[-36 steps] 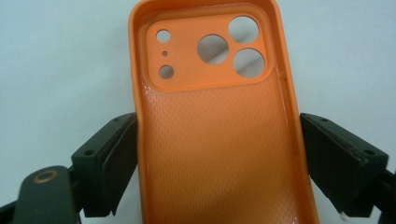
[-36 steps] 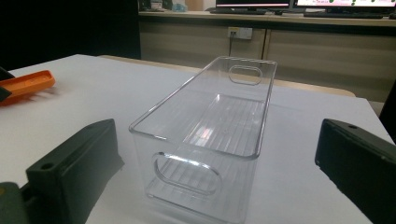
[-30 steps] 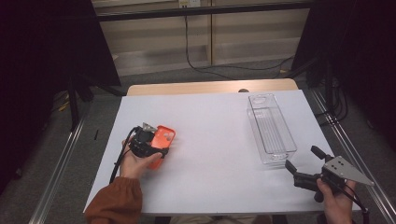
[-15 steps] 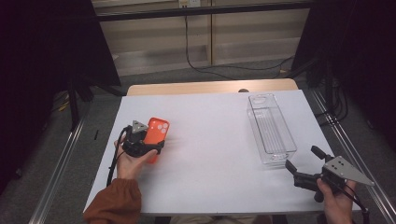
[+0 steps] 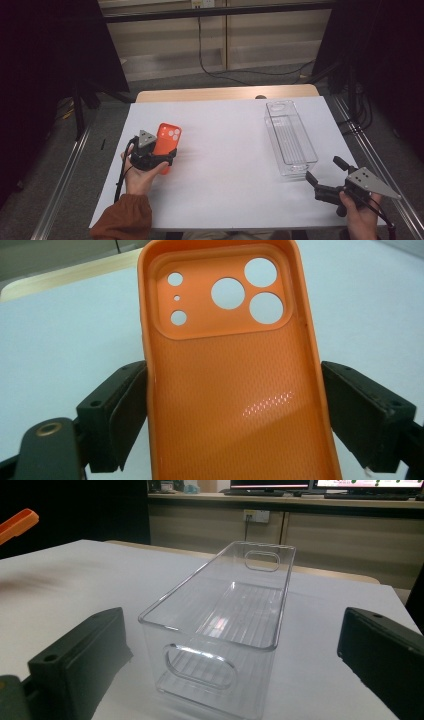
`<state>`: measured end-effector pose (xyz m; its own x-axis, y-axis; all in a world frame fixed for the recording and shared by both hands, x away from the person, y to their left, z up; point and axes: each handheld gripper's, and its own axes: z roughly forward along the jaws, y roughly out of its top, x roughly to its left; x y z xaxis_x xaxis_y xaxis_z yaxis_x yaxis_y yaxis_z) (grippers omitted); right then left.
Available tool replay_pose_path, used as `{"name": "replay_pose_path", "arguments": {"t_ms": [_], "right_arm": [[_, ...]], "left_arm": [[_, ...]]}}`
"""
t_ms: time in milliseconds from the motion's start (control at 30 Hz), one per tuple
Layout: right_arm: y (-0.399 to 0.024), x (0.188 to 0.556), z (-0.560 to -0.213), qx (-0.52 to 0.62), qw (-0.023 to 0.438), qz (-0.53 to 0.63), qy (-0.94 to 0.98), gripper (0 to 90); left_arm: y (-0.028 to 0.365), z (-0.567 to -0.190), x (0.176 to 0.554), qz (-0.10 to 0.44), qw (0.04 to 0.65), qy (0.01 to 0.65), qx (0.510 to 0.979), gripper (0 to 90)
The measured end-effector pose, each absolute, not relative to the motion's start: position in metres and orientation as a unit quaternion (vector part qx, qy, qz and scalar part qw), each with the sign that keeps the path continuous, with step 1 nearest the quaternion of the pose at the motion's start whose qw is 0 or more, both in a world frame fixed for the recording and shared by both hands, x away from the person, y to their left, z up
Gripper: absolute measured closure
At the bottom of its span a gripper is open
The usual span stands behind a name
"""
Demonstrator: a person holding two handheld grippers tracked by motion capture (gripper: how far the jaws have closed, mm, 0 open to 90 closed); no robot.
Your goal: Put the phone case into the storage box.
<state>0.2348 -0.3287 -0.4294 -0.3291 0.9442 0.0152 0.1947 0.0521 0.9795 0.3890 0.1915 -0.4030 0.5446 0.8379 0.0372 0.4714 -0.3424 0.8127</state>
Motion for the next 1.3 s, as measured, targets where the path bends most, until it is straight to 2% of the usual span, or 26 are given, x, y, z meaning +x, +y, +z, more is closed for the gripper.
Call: {"name": "replay_pose_path", "arguments": {"t_ms": [533,1300], "right_arm": [[-0.327,0.237,-0.429,0.449,0.358,0.526,0.627,0.0],[-0.316,0.25,-0.424,0.425,0.334,0.539,0.646,0.0]], "left_arm": [[0.175,-0.398,0.374,0.223,0.432,0.394,0.78,15.1],[0.137,-0.396,0.359,0.211,0.446,0.35,0.796,15.1]]}}
